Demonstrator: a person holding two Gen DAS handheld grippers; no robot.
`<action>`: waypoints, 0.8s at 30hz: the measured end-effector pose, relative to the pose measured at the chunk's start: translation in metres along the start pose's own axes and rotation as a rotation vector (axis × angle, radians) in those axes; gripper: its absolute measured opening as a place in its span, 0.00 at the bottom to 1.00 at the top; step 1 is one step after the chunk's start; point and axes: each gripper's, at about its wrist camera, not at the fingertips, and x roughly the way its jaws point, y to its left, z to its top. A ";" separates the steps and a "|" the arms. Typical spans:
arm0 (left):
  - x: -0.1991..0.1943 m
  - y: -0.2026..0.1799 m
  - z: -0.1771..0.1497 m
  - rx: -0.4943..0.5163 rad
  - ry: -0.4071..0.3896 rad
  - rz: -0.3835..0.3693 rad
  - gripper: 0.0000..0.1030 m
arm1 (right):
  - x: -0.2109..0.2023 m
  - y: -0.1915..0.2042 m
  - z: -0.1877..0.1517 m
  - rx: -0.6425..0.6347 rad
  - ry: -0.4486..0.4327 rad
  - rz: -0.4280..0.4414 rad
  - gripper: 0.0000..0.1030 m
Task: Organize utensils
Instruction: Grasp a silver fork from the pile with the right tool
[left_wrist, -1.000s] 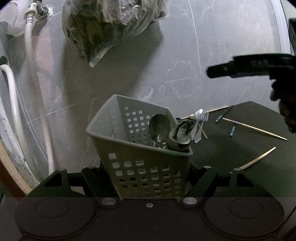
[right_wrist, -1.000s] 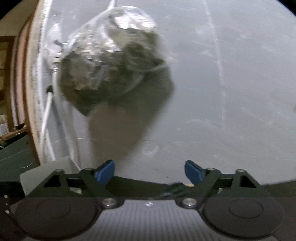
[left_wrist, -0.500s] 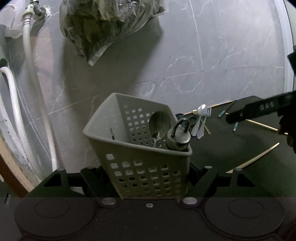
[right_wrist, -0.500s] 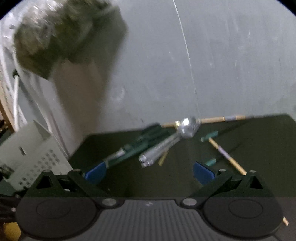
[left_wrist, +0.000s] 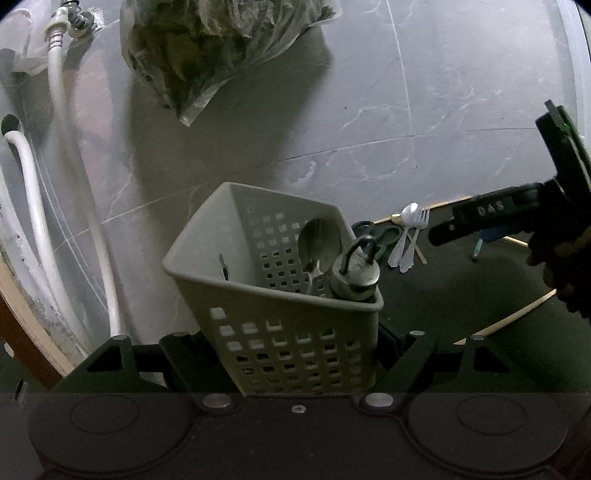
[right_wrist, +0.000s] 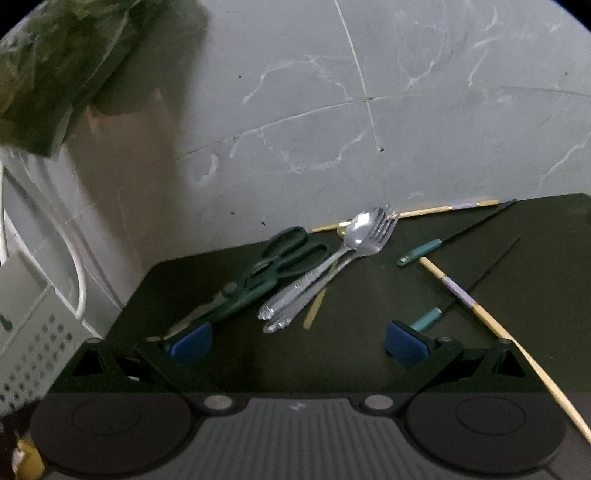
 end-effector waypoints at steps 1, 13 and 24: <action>0.000 0.000 0.000 -0.001 0.000 0.001 0.79 | 0.003 0.000 0.002 0.008 0.001 0.008 1.00; 0.002 -0.001 0.001 -0.006 0.004 0.007 0.79 | 0.040 -0.020 0.041 -0.020 -0.019 0.028 1.00; 0.003 -0.002 -0.001 -0.011 -0.003 0.015 0.79 | 0.090 -0.057 0.084 -0.150 -0.024 -0.070 0.85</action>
